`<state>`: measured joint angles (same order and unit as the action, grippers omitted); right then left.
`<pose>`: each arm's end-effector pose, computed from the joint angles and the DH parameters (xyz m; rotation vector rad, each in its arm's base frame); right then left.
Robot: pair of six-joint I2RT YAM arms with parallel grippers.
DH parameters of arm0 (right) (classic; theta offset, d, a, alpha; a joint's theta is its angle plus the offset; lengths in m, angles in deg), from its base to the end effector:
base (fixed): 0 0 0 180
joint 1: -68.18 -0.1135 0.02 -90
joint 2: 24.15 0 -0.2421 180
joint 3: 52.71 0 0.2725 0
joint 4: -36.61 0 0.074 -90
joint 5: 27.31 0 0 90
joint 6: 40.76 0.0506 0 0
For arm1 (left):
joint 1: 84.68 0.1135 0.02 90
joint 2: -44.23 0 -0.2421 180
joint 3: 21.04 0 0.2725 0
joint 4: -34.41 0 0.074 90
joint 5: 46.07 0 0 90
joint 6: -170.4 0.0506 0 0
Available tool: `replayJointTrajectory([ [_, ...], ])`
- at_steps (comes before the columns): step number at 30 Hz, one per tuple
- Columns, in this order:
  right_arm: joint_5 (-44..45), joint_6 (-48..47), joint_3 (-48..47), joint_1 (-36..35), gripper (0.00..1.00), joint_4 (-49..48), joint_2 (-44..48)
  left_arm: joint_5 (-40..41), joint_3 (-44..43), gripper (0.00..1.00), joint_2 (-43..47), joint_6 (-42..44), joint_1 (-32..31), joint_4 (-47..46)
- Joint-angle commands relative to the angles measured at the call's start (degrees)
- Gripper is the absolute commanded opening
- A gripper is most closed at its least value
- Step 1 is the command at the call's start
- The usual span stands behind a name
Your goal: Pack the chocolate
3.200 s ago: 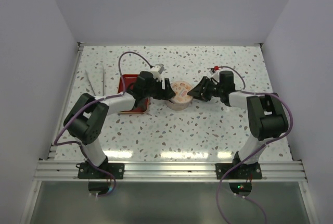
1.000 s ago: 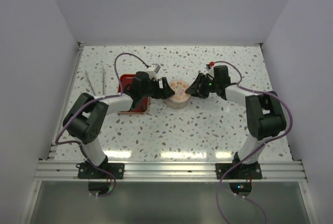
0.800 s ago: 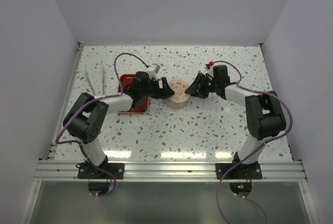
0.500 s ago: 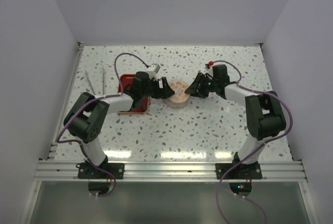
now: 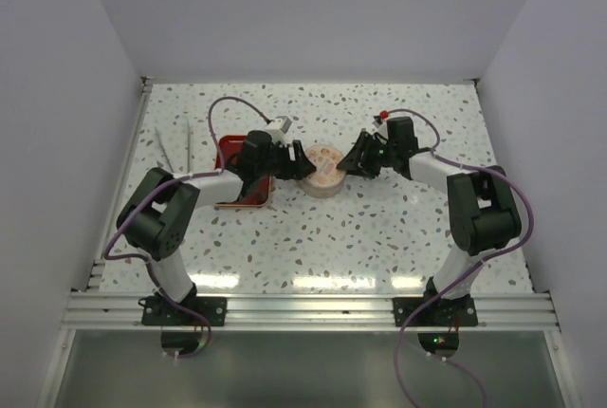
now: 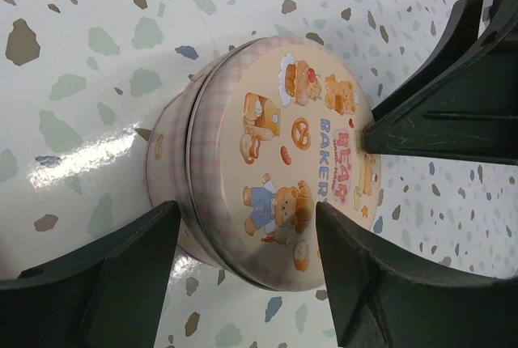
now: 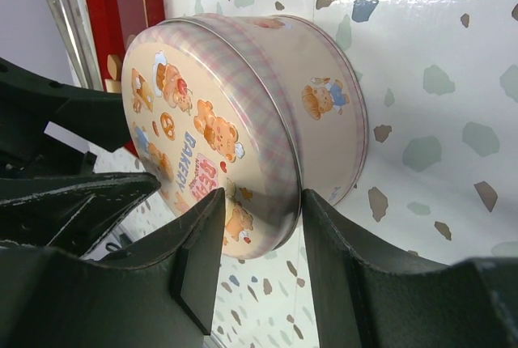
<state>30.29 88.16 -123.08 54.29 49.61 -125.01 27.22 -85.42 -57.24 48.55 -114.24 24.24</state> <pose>0.3673 0.1188 0.1327 0.2307 2.4409 1.0980 0.3362 -0.2074 0.1310 0.1509 2.1549 -0.9459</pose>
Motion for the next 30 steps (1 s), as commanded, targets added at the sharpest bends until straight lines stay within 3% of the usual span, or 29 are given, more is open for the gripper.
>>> replayJointTrajectory([
  [1, -3.5, 0.4, -3.3, -2.0, 0.46, -1.9, 1.0, -3.5, -2.0, 0.72, -1.2, 0.0, -0.8, -1.4],
  [30, 0.8, -3.8, -5.5, -2.1, 0.5, 3.3, 0.0, 1.1, -5.9, 0.67, -4.3, 2.1, -0.8, 3.7],
])
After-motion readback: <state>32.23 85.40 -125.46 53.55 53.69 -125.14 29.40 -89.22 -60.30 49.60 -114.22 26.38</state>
